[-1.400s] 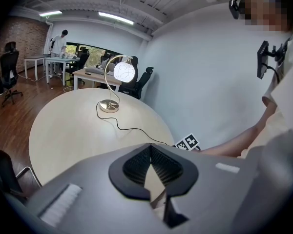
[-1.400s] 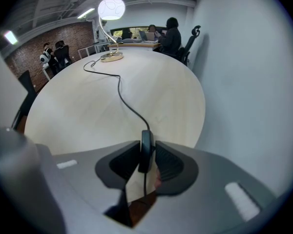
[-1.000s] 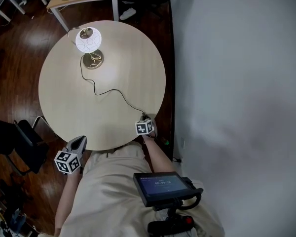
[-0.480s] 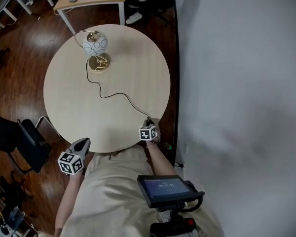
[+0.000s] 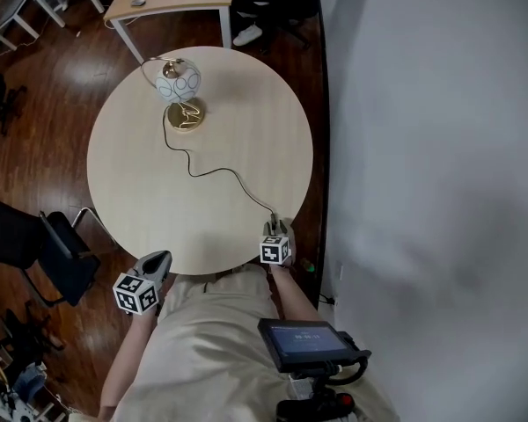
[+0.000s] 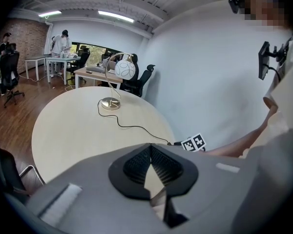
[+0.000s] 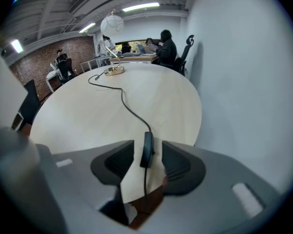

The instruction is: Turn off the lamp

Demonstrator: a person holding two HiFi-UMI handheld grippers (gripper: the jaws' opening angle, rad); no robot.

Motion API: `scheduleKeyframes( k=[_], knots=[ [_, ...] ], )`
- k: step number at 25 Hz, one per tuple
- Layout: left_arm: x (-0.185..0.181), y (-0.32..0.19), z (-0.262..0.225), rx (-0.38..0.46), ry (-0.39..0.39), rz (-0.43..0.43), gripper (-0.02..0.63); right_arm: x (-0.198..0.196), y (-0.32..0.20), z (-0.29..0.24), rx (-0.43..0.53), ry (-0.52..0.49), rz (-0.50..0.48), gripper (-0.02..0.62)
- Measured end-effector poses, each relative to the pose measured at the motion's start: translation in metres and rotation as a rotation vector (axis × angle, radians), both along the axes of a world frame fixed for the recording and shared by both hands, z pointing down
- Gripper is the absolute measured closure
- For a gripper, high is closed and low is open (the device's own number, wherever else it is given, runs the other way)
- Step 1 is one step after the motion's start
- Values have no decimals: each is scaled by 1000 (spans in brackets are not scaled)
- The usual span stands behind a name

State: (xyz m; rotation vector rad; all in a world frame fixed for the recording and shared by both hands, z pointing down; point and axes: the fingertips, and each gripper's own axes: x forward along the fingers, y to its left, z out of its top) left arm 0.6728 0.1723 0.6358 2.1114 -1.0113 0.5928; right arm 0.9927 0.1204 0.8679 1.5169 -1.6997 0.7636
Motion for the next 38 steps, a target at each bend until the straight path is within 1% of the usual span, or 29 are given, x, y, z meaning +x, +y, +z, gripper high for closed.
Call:
scheduleKeyframes(
  k=[3, 5, 7, 9, 13, 16, 19, 23, 25, 28, 31, 33, 36, 38],
  knots=[
    [7, 22, 8, -61, 3, 19, 601, 17, 38, 1, 5, 0, 44, 416],
    [9, 31, 12, -77, 2, 8, 601, 16, 50, -10, 7, -41, 54, 416],
    [5, 24, 14, -52, -1, -14, 601, 4, 40, -15, 32, -85, 54, 416],
    [-2, 16, 17, -20, 3, -24, 601, -10, 25, -18, 76, -104, 44, 416],
    [-7, 16, 20, 10, 33, 5, 601, -33, 21, -46, 138, -115, 26, 440],
    [-16, 18, 7, 47, 60, 21, 601, -49, 25, -62, 173, -98, 0, 448],
    [-40, 29, -8, 101, 82, 10, 601, -80, 35, -79, 187, -80, -33, 460],
    [-82, 45, -30, 174, 121, 1, 601, -140, 39, -103, 216, -73, -93, 479],
    [-102, 56, -33, 185, 137, -4, 601, -169, 45, -111, 216, -70, -116, 485],
    [-133, 84, -26, 181, 151, -21, 601, -206, 66, -116, 205, -57, -146, 489],
    [-164, 112, -21, 192, 167, -29, 601, -237, 88, -121, 234, -48, -172, 494],
    [-185, 133, -29, 204, 171, -42, 601, -258, 106, -134, 249, -52, -185, 497],
    [-210, 170, -46, 222, 175, -86, 601, -282, 135, -159, 261, -63, -221, 499],
    [-222, 183, -43, 233, 178, -102, 601, -291, 148, -167, 271, -69, -233, 499]
  ],
)
